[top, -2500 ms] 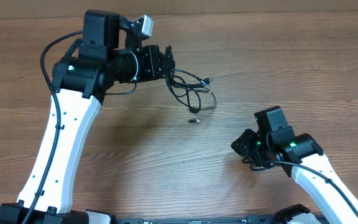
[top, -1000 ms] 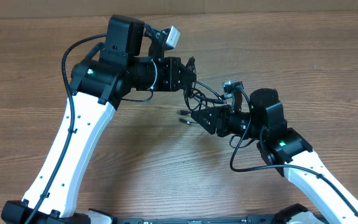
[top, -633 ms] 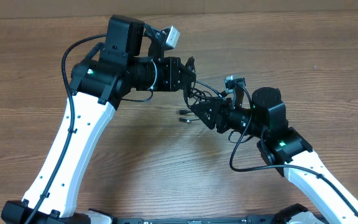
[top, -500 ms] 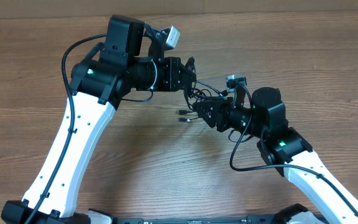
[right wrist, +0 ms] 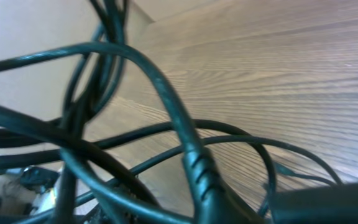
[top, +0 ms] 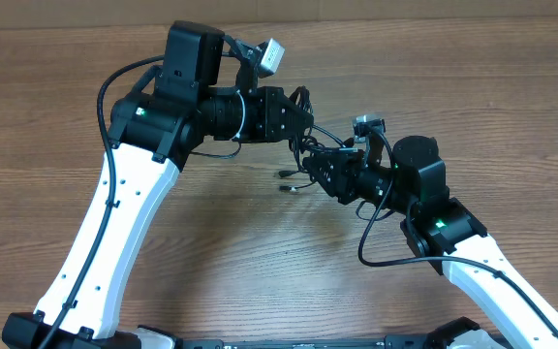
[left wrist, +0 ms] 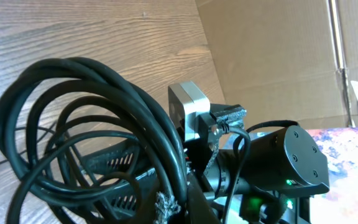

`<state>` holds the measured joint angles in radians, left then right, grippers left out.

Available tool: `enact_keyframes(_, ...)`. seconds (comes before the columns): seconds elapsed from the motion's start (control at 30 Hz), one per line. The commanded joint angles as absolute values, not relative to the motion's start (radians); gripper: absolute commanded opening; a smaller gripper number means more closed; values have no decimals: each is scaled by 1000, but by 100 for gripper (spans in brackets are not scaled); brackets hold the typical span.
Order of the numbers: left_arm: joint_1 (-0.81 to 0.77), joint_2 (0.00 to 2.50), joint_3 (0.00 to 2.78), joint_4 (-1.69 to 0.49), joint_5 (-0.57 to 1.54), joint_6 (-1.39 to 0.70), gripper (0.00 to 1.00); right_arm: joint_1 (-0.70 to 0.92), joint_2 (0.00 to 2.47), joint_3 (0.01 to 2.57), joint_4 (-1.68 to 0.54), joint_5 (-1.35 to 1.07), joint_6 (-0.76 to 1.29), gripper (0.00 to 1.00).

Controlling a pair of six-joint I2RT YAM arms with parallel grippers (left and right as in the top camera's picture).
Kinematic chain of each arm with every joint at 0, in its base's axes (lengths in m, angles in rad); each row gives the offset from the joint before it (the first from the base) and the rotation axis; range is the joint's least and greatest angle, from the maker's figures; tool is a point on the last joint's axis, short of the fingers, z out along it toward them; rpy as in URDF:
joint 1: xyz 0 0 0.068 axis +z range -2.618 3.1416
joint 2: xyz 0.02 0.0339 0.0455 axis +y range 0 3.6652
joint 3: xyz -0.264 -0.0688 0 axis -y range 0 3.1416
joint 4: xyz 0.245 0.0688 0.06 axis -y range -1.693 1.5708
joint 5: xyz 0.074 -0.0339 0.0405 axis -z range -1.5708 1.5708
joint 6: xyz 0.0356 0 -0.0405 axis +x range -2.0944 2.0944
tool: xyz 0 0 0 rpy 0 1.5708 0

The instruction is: Untangle cables

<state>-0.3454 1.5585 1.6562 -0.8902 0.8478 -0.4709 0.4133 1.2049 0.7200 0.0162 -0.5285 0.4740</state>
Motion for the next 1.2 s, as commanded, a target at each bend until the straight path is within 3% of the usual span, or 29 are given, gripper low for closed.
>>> enact_keyframes(0.0, -348, 1535, 1677, -886, 909, -521, 4, 417, 1208, 726, 58, -628, 470, 29)
enact_keyframes(0.17, -349, 1535, 1677, -886, 909, -521, 4, 417, 1208, 726, 59, -631, 470, 4)
enact_keyframes(0.37, -338, 1535, 1677, -904, 842, -510, 4, 417, 1208, 726, -34, -559, 470, 4)
enact_keyframes(0.57, -284, 1535, 1677, -1021, 693, -456, 4, 417, 1208, 726, -416, -129, 481, 4)
enact_keyframes(0.77, -196, 1535, 1677, -1123, 640, -384, 4, 417, 1208, 726, -722, 275, 686, 4)
enact_keyframes(1.1, -126, 1535, 1677, -1173, 578, -337, 4, 416, 1208, 726, -757, 334, 767, 6)
enact_keyframes(1.17, -123, 1535, 1677, -1182, 558, -336, 4, 413, 1208, 726, -767, 363, 819, 12)
